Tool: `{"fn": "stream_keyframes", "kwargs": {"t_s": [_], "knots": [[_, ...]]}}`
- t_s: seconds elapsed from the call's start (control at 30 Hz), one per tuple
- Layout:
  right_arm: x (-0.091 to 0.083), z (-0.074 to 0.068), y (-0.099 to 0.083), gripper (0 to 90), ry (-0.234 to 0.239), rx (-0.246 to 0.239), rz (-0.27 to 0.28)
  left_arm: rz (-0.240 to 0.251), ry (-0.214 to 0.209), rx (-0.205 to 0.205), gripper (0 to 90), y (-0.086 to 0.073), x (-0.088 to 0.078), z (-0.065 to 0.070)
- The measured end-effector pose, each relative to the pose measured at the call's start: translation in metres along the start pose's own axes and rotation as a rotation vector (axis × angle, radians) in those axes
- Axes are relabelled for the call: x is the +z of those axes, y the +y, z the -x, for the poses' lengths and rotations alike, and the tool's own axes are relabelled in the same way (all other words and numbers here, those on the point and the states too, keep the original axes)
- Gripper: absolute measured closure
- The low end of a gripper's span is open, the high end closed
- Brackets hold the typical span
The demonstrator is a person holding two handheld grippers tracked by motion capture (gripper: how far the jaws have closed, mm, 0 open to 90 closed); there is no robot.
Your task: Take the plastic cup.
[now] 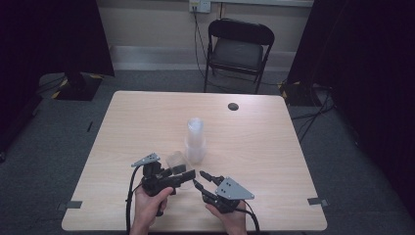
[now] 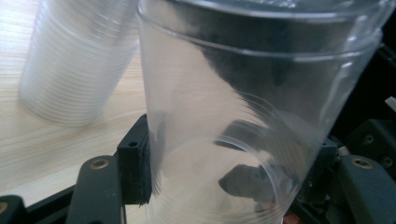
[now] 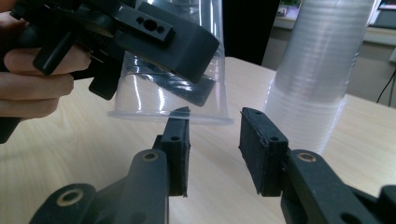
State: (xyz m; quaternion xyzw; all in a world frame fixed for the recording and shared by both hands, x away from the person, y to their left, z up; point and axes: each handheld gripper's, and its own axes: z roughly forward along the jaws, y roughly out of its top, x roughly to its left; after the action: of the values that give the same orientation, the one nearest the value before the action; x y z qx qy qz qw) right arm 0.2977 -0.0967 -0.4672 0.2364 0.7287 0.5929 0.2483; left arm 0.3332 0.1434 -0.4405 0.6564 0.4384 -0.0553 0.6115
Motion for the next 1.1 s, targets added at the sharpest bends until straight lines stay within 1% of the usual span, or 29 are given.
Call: {"fn": "stream_keyframes", "kwargs": {"t_s": [0.07, 0.17, 0.2, 0.27, 0.3, 0.37, 0.5, 0.53, 0.57, 0.6, 0.63, 0.67, 0.73, 0.83, 0.87, 0.9, 0.93, 0.97, 1.03, 1.07, 1.1], "knots": [[0.000, -0.001, 0.000, 64.5, -0.004, -0.008, 0.014, 0.009, -0.009, -0.014, 36.7, 0.001, 0.001, -0.001], [0.000, -0.001, 0.001, 64.3, -0.025, -0.026, 0.031, 0.016, -0.018, -0.026, 36.7, 0.001, 0.003, -0.001], [0.000, -0.001, 0.001, 64.3, -0.027, -0.030, 0.034, 0.016, -0.032, -0.037, 36.7, 0.001, 0.004, -0.001], [0.000, 0.000, 0.001, 64.1, -0.036, -0.032, 0.052, 0.010, -0.055, -0.036, 36.7, 0.001, 0.006, 0.000], [0.000, 0.000, 0.001, 64.0, -0.039, -0.035, 0.054, 0.010, -0.058, -0.040, 36.7, 0.001, 0.007, 0.002], [0.001, 0.001, 0.001, 64.1, -0.044, -0.041, 0.058, 0.009, -0.056, -0.032, 36.7, 0.001, 0.009, 0.004], [0.001, 0.001, 0.001, 64.9, -0.050, -0.048, 0.070, -0.010, -0.080, -0.053, 36.7, 0.000, 0.012, 0.007], [0.002, 0.001, 0.001, 65.1, -0.054, -0.052, 0.073, -0.017, -0.081, -0.043, 36.7, -0.001, 0.014, 0.008], [0.002, 0.001, 0.001, 64.8, -0.056, -0.053, 0.077, -0.011, -0.092, -0.043, 36.6, -0.002, 0.015, 0.008], [0.002, 0.001, 0.001, 65.1, -0.062, -0.061, 0.087, -0.005, -0.091, -0.047, 36.4, -0.002, 0.015, 0.009], [0.002, 0.001, 0.001, 65.7, -0.069, -0.061, 0.094, -0.002, -0.095, -0.041, 36.5, -0.002, 0.016, 0.009], [0.001, 0.001, 0.001, 66.5, -0.078, -0.060, 0.105, -0.001, -0.102, -0.047, 36.5, -0.001, 0.016, 0.009], [0.000, 0.002, 0.001, 67.2, -0.082, -0.068, 0.128, -0.002, -0.112, -0.061, 36.6, -0.001, 0.015, 0.010], [0.002, 0.002, 0.001, 67.4, -0.079, -0.065, 0.129, -0.017, -0.131, -0.070, 36.9, -0.002, 0.018, 0.012], [0.002, 0.002, 0.001, 67.5, -0.078, -0.073, 0.132, -0.027, -0.137, -0.076, 36.8, -0.003, 0.019, 0.014], [0.004, 0.001, 0.001, 67.6, -0.080, -0.075, 0.138, -0.026, -0.127, -0.067, 36.8, -0.003, 0.019, 0.015], [0.004, 0.001, 0.001, 68.7, -0.090, -0.080, 0.137, -0.025, -0.120, -0.057, 36.7, -0.003, 0.019, 0.017], [0.003, 0.001, 0.001, 70.3, -0.097, -0.075, 0.141, -0.026, -0.126, -0.055, 36.5, -0.002, 0.019, 0.017], [0.001, 0.001, 0.001, 73.8, -0.112, -0.072, 0.147, -0.029, -0.149, -0.081, 36.5, -0.001, 0.020, 0.015], [0.000, 0.001, 0.002, 74.9, -0.120, -0.074, 0.151, -0.030, -0.158, -0.087, 36.4, -0.002, 0.021, 0.014], [0.000, 0.001, 0.002, 75.7, -0.124, -0.074, 0.151, -0.033, -0.157, -0.082, 35.9, -0.002, 0.022, 0.014]]}}
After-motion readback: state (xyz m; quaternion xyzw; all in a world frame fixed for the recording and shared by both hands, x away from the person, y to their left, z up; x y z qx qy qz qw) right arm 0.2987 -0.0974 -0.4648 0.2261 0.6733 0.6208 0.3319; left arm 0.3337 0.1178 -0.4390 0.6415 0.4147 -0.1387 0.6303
